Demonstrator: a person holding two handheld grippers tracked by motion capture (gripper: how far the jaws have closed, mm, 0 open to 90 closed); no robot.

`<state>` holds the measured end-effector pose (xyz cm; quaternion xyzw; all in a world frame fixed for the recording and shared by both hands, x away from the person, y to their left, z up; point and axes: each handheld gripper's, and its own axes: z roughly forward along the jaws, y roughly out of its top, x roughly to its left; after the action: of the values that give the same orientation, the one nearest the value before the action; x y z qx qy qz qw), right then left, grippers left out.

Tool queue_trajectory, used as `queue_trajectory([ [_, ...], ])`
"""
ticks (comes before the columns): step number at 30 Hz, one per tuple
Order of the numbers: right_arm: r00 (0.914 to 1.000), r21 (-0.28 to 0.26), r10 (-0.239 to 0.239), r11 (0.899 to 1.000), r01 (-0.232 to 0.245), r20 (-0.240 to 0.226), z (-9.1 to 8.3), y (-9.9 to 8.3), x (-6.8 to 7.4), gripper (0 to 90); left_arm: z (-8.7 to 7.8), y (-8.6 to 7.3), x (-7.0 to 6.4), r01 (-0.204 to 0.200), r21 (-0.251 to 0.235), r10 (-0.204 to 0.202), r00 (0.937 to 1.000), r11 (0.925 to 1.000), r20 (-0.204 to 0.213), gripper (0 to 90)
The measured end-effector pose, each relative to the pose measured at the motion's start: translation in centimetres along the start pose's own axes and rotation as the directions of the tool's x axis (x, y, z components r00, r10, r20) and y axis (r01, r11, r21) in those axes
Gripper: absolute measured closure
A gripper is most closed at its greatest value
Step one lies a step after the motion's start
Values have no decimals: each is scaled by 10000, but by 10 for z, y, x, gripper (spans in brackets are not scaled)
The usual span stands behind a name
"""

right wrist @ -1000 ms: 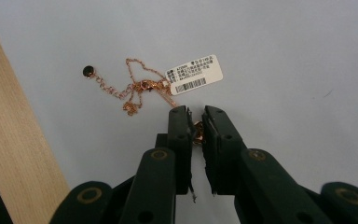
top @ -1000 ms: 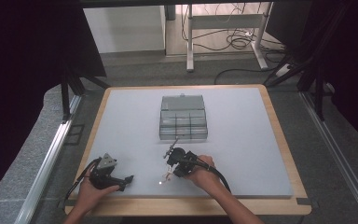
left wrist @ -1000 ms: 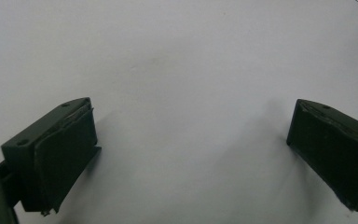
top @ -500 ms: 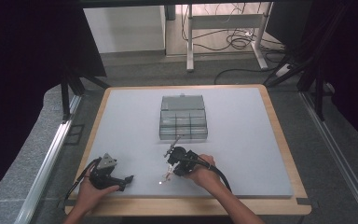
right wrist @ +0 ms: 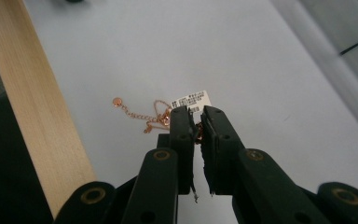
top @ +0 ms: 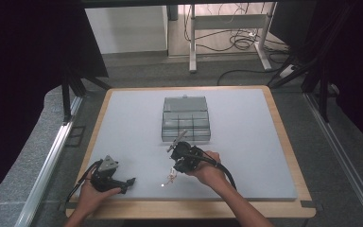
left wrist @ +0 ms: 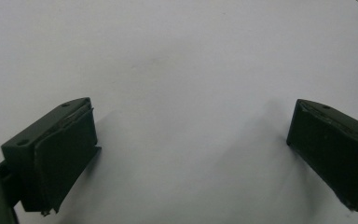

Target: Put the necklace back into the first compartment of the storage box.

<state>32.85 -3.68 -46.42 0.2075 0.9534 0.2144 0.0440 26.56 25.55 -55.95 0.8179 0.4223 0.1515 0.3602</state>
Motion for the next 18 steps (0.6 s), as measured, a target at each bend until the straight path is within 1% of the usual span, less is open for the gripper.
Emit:
queue_trajectory([
  [2, 10000, -178, 68, 9998, -67, 10, -6, 2, 0, 810, 0, 0, 0, -6, 5, 6, 10000, 10000, 3, 16],
  [10, 9999, -754, 71, 9971, -60, 150, -37, 12, -3, 811, 0, 0, 0, -2, 18, 2, 10000, 10000, 2, 16],
  [18, 9999, -1210, 12, 9927, 4, 134, -57, 22, -3, 811, 0, 0, 0, -2, 18, 2, 10000, 10000, 8, 16],
])
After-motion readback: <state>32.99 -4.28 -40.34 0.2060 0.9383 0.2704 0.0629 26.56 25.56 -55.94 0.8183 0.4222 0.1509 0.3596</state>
